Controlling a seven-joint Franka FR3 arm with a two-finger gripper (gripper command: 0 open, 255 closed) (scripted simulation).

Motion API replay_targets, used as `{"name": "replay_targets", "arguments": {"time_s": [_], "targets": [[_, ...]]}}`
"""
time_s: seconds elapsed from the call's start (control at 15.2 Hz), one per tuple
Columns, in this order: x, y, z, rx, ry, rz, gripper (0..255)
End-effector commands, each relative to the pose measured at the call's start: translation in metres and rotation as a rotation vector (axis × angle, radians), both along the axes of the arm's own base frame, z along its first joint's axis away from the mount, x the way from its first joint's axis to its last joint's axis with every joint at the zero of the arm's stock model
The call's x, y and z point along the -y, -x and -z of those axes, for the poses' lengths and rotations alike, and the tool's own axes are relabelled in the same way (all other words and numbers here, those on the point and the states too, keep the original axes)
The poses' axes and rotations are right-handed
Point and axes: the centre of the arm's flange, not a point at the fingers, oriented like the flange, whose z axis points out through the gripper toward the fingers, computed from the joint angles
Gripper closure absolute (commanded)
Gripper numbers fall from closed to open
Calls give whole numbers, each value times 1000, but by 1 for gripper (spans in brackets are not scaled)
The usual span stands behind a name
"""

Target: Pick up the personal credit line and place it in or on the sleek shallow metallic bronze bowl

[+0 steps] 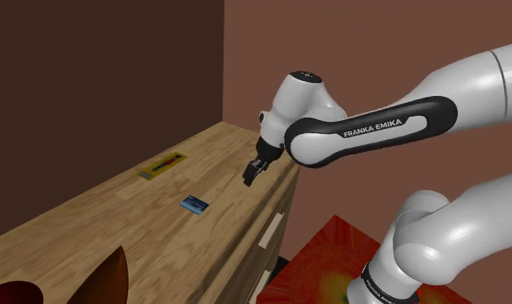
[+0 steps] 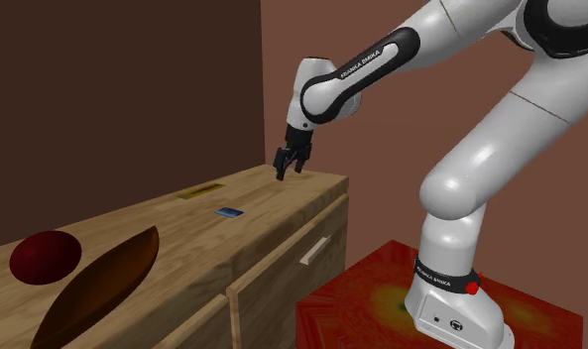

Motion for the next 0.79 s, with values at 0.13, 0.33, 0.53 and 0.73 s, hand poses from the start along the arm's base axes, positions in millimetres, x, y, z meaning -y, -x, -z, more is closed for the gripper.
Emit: {"name": "replay_targets", "arguments": {"time_s": [0.13, 0.33, 0.53, 0.73], "targets": [[-31, -24, 26, 69, -29, -27, 0], [-56, -41, 45, 118, -50, -47, 0], [-81, -57, 62, 167, -70, -66, 0], [-106, -75, 77, 216, -90, -86, 0]]}}
